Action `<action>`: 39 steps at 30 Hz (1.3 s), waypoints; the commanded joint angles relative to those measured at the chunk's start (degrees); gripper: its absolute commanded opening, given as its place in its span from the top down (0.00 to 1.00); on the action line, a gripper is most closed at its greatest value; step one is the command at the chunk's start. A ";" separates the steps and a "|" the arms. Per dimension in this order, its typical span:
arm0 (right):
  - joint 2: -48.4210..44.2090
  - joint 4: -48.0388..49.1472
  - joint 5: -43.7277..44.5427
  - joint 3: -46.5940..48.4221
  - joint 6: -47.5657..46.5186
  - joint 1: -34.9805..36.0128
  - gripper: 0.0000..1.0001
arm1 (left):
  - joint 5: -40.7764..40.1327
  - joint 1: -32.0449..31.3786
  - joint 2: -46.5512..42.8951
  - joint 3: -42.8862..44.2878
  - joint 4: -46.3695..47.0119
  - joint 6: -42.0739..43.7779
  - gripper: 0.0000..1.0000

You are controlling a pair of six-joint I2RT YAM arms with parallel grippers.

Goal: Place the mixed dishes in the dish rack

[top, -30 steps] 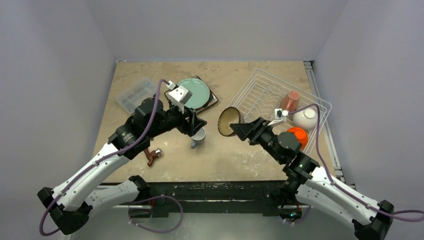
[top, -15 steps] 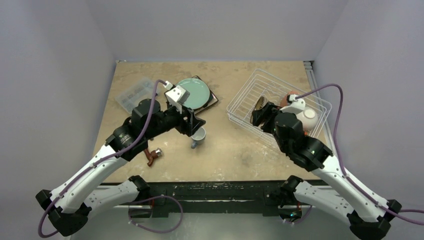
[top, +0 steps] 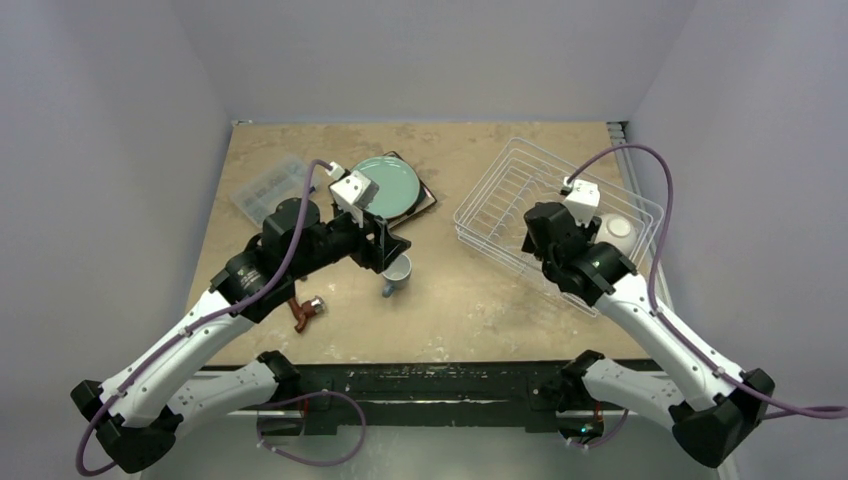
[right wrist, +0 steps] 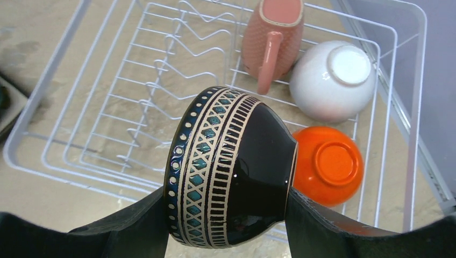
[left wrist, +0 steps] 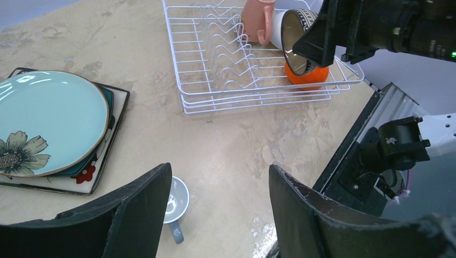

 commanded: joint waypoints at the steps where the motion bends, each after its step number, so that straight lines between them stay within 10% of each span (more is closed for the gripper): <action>1: 3.56 3.57 0.68 2.83 -5.09 -4.26 1.00 | -0.26 0.29 -0.92 -0.31 2.73 0.97 0.35; 33: 26.79 1.37 4.11 2.90 -11.34 -9.64 1.00 | -0.17 0.29 -0.08 0.18 2.52 1.15 0.35; 39: 31.32 -2.01 5.57 3.23 -10.49 -9.67 0.88 | -0.08 0.29 0.06 0.04 2.59 1.06 0.35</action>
